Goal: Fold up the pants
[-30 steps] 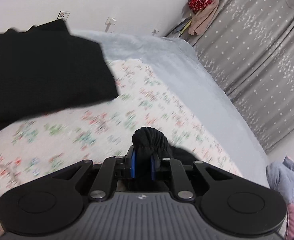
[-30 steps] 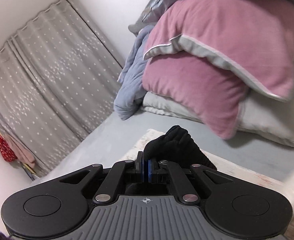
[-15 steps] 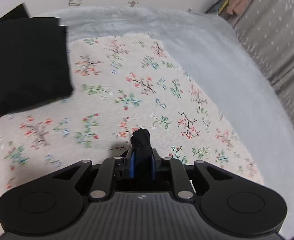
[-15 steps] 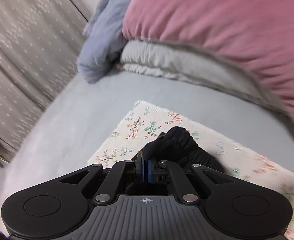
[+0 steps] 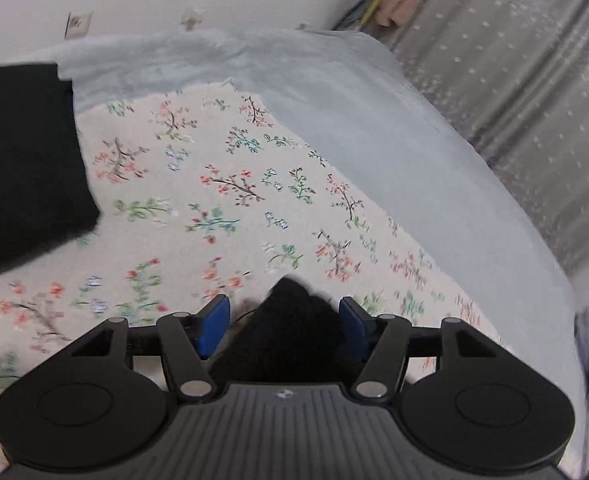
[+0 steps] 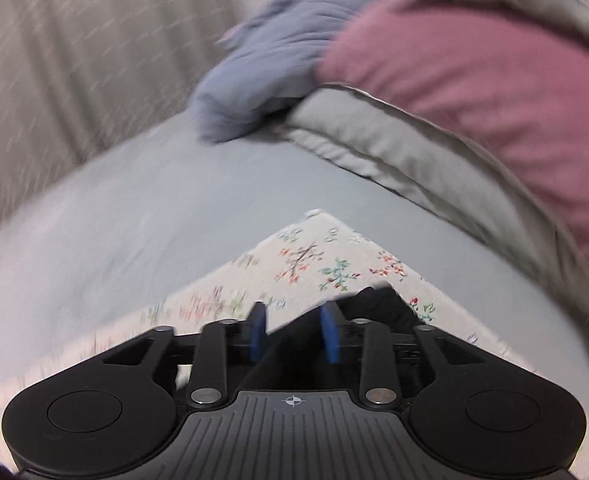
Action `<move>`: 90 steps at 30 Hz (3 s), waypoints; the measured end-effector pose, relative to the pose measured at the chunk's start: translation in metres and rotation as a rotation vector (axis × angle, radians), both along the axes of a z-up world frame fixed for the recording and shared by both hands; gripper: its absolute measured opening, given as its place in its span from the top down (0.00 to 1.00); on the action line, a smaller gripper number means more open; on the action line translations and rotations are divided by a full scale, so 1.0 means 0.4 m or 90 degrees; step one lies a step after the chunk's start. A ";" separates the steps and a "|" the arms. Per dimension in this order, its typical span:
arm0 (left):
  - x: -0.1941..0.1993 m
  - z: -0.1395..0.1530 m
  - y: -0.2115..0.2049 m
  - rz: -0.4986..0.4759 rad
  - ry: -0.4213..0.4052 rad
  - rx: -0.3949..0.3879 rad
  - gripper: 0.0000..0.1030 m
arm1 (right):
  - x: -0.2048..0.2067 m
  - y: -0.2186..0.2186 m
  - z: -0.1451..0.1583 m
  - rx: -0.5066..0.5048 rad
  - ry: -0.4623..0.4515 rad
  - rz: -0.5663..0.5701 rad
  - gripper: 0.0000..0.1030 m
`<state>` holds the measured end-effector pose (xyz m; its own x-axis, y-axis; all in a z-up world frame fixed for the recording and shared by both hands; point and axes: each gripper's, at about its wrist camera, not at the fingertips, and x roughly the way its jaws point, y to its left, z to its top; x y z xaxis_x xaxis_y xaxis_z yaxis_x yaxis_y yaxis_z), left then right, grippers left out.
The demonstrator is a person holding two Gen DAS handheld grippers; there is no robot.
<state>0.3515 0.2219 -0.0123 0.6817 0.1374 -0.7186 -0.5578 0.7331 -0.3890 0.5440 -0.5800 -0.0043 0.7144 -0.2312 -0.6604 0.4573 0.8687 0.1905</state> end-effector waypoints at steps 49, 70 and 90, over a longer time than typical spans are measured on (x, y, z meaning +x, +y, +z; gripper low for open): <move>-0.051 -0.014 -0.090 -0.125 -0.059 0.187 0.15 | -0.046 0.213 -0.084 -0.418 -0.010 0.413 0.42; 0.029 -0.092 -0.247 -0.162 0.014 0.286 0.19 | 0.050 -0.103 -0.151 -0.271 0.037 0.210 0.78; -0.276 0.039 -0.122 -0.118 -0.014 0.192 0.15 | -0.389 0.116 0.078 -0.156 -0.079 0.321 0.27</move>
<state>0.2410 0.1731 0.0034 0.7301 0.2138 -0.6490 -0.3983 0.9049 -0.1501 0.3886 -0.5337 0.0270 0.8447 0.0226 -0.5347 -0.0381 0.9991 -0.0180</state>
